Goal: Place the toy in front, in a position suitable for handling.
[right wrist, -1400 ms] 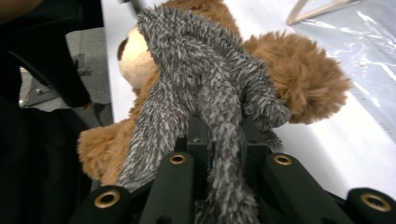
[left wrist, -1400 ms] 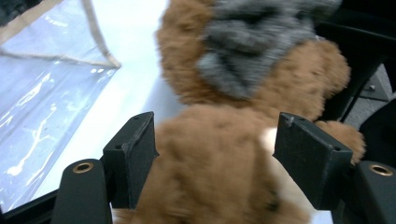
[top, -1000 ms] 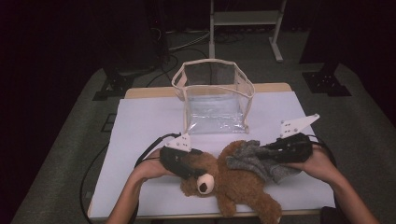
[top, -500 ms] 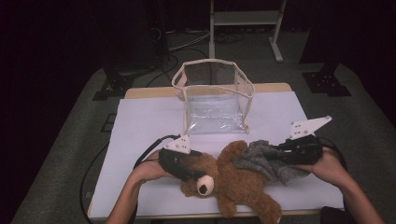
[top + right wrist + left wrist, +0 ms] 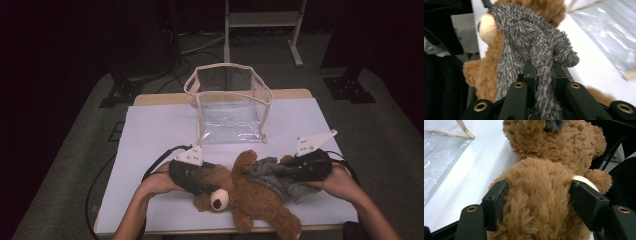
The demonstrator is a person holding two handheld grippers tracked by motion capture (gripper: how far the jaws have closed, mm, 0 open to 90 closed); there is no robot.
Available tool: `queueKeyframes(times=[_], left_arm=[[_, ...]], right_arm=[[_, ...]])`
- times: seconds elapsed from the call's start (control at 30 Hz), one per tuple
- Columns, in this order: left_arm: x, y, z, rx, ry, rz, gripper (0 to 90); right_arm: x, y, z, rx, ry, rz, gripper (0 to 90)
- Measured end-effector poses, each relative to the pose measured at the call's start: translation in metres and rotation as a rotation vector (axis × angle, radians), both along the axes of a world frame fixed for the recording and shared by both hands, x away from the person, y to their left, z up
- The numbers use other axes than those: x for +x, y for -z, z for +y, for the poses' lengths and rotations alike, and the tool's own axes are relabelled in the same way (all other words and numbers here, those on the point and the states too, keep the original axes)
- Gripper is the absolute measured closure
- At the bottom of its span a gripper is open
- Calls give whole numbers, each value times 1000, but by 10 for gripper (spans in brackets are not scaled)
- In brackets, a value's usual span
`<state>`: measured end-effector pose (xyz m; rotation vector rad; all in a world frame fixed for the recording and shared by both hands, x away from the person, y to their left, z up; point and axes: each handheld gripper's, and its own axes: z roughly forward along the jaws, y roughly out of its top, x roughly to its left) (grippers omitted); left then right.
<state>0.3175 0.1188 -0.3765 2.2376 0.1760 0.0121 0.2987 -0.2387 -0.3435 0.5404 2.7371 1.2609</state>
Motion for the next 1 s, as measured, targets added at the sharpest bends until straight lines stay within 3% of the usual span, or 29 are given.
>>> queueKeyframes(times=[0.1,0.37,0.47,0.67,1.0], left_arm=[[1,0,1,-5,2,11,300],[7,-4,-7,9,11,13,254],[9,-12,-18,-6,31,-23,254],[15,-25,-44,-3,72,-56,250],[30,-19,-67,28,110,-20,221]], right_arm=[[0,4,17,-3,-43,14,780],[0,14,23,11,-58,43,782],[0,16,22,21,-59,48,783],[-1,17,21,29,-61,51,783],[0,18,20,36,-69,51,783]])
